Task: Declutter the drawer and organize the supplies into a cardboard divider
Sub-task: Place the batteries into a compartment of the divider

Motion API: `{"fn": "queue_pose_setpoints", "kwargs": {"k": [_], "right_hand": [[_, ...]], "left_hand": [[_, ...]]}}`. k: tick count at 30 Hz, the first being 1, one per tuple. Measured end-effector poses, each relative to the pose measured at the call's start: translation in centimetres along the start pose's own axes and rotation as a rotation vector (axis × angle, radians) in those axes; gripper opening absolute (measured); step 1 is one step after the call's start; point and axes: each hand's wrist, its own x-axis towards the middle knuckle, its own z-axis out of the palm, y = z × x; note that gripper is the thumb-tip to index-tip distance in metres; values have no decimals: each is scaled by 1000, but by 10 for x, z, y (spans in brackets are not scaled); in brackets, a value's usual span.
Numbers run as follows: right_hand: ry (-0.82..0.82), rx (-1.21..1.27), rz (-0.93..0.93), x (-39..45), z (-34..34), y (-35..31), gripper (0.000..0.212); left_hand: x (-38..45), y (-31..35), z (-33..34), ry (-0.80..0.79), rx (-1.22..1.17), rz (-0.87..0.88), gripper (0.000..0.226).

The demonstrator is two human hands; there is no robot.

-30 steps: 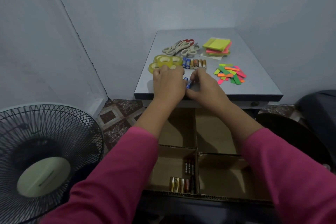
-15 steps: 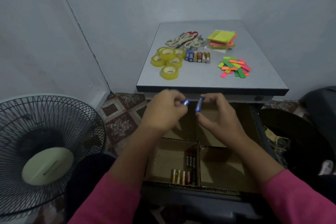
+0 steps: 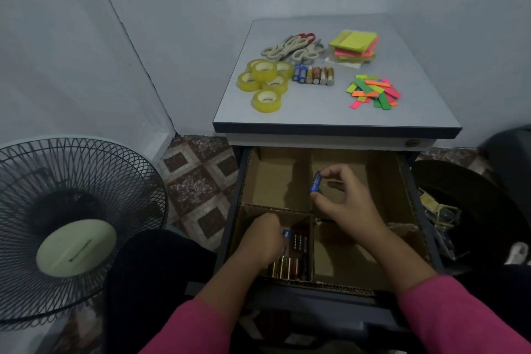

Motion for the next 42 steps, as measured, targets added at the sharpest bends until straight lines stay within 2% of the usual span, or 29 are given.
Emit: {"fn": "queue_pose_setpoints", "kwargs": {"k": [3,7,18,20,22,25,28,31,34,38,42], "right_hand": [[0,7,-5,1,0,0,38],[-6,8,7,0,1,0,38],[-31,-12,-27,-1,0,0,41],[-34,-16,-53,-2,0,0,41],[-46,-40,-110,-3,-2,-1,40],[-161,-163,-275,-7,-5,-8,27],[-341,-346,-523,-11,0,-23,20],[-570,-612,-641,-16,21,-37,27],[-724,-913,-599,-19,48,-45,27],[-770,-1121,-521,-18,69,-51,25],[-786,-1228,-528,-15,78,-51,25]], "left_hand": [[3,2,5,6,51,22,7],[4,2,5,-22,52,29,18],[7,-5,1,-2,68,17,19],[4,-6,-1,76,17,40,19],[-4,-4,-7,227,-133,113,25],[-16,1,-22,529,-369,273,38],[-14,-2,-35,700,-589,321,35],[-8,-7,-39,730,-893,175,32],[-4,-10,-42,720,-1019,123,31],[-4,-7,-41,702,-1003,138,33],[-3,-8,-40,687,-996,156,31]]}}
